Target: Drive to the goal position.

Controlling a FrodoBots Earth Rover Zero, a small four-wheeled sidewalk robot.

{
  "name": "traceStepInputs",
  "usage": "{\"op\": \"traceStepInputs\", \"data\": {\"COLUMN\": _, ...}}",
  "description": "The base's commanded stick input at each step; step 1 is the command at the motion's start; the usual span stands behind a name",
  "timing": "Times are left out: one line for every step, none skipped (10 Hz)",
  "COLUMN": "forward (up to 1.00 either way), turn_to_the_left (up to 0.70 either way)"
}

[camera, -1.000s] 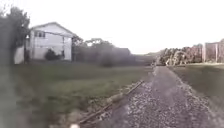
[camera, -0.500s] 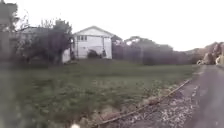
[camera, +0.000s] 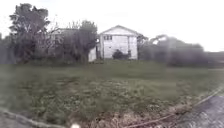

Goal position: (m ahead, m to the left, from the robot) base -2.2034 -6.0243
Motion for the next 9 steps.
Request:
{"op": "traceStepInputs", "data": {"forward": 0.0, "turn_to_the_left": -0.85}}
{"op": "traceStepInputs", "data": {"forward": 0.0, "turn_to_the_left": -0.85}}
{"op": "traceStepInputs", "data": {"forward": 0.0, "turn_to_the_left": -0.85}}
{"op": "traceStepInputs", "data": {"forward": 0.0, "turn_to_the_left": -0.85}}
{"op": "traceStepInputs", "data": {"forward": 0.0, "turn_to_the_left": -0.85}}
{"op": "traceStepInputs", "data": {"forward": 0.0, "turn_to_the_left": -0.85}}
{"op": "traceStepInputs", "data": {"forward": 0.0, "turn_to_the_left": -0.85}}
{"op": "traceStepInputs", "data": {"forward": 0.0, "turn_to_the_left": -0.85}}
{"op": "traceStepInputs", "data": {"forward": 0.0, "turn_to_the_left": -0.85}}
